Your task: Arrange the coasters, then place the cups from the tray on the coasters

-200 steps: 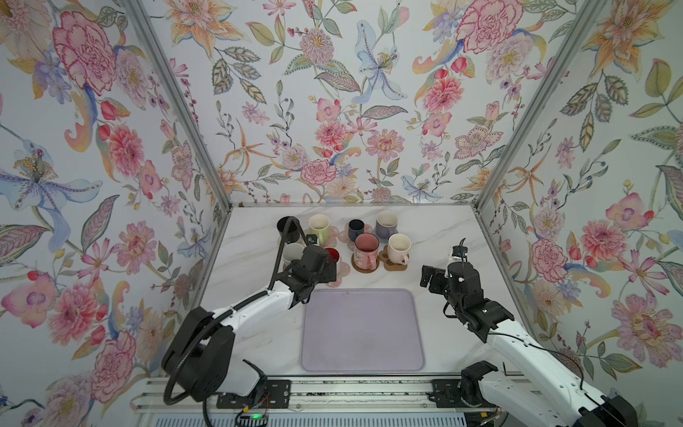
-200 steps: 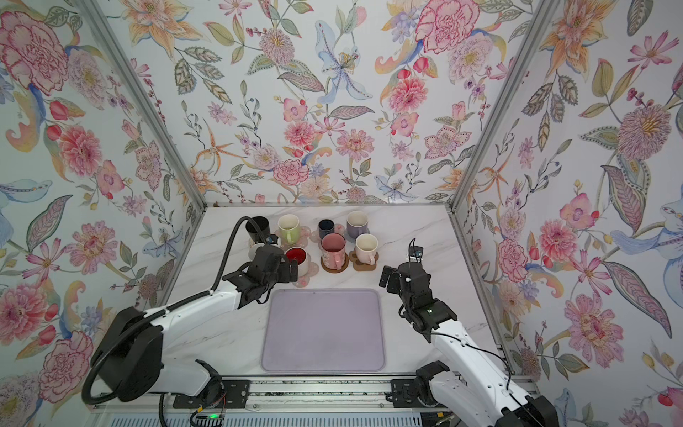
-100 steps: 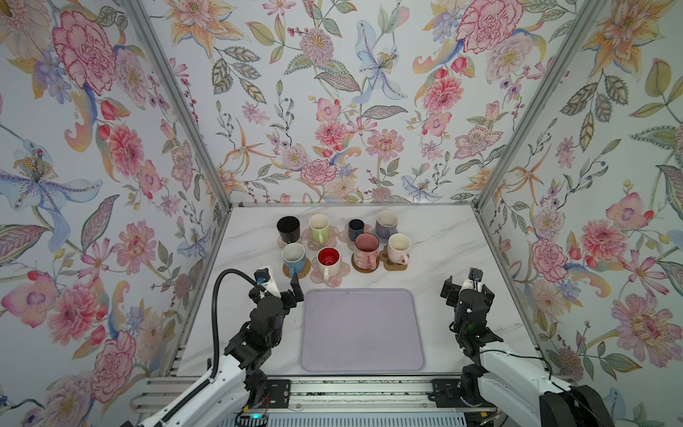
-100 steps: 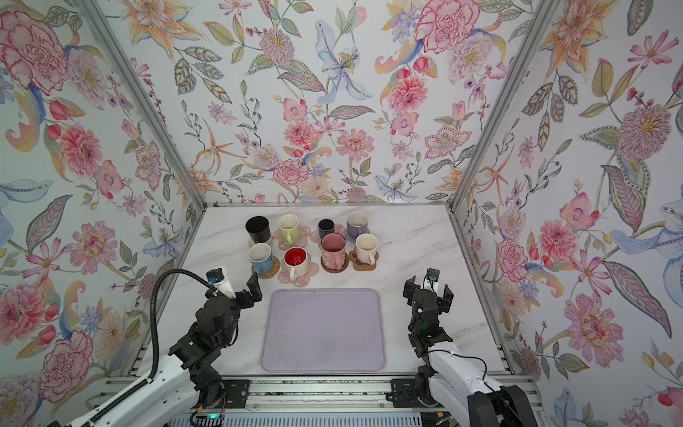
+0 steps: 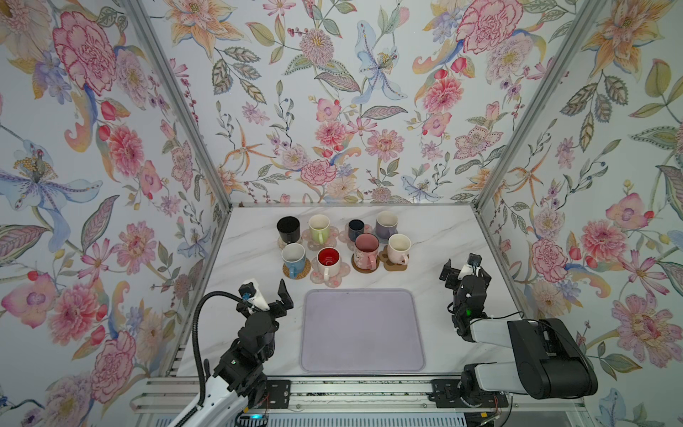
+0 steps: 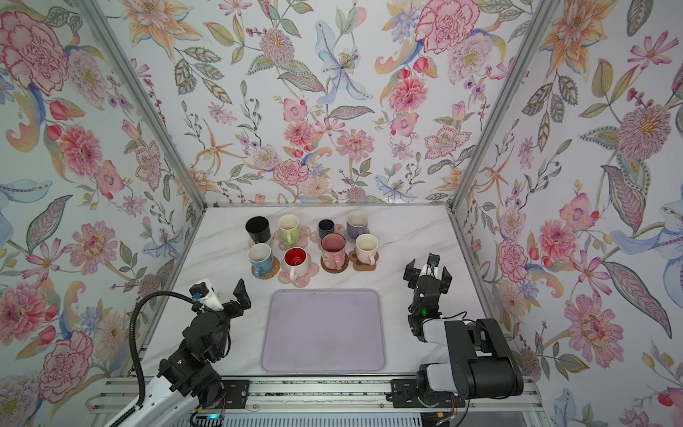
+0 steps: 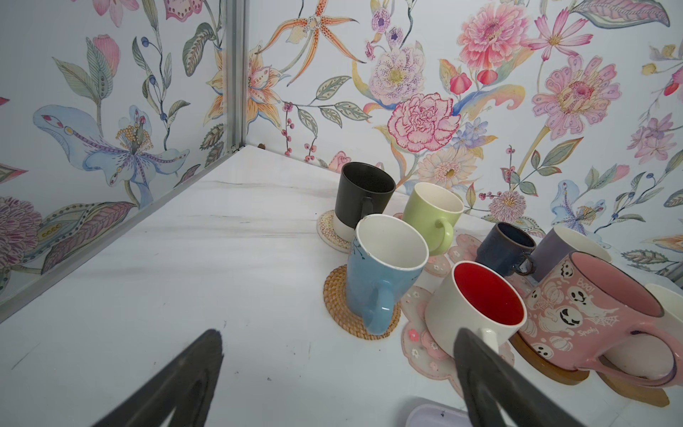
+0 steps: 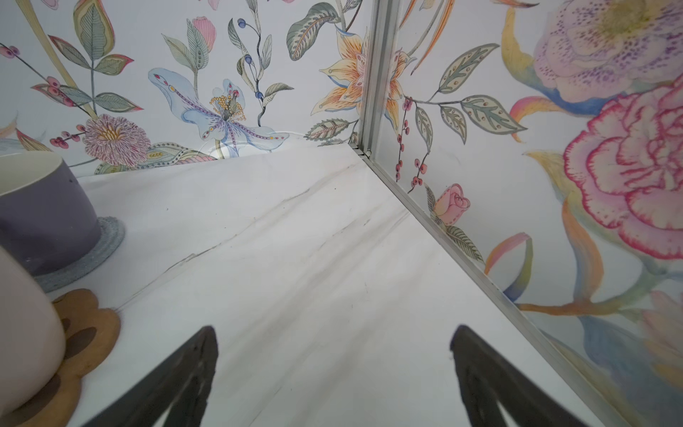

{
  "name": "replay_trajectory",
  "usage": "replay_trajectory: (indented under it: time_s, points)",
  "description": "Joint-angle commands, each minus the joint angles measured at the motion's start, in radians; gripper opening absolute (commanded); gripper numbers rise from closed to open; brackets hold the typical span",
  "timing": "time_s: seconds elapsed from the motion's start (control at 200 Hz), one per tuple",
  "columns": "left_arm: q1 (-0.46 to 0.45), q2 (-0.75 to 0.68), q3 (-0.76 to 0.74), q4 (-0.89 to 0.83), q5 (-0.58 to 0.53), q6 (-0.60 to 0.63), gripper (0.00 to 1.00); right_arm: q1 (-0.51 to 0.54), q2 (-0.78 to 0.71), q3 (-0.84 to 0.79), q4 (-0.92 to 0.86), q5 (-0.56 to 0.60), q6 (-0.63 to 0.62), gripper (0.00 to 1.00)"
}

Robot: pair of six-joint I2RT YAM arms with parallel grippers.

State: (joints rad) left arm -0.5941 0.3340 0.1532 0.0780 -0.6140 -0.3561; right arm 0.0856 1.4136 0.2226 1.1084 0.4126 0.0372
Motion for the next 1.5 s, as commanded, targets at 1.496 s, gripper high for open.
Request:
replay_trajectory:
  time_s: [1.496]
  points:
    - [0.474, 0.845, -0.117, 1.095, 0.125, 0.255, 0.99, -0.066, 0.147, 0.023, 0.115, -0.073, 0.021, 0.99]
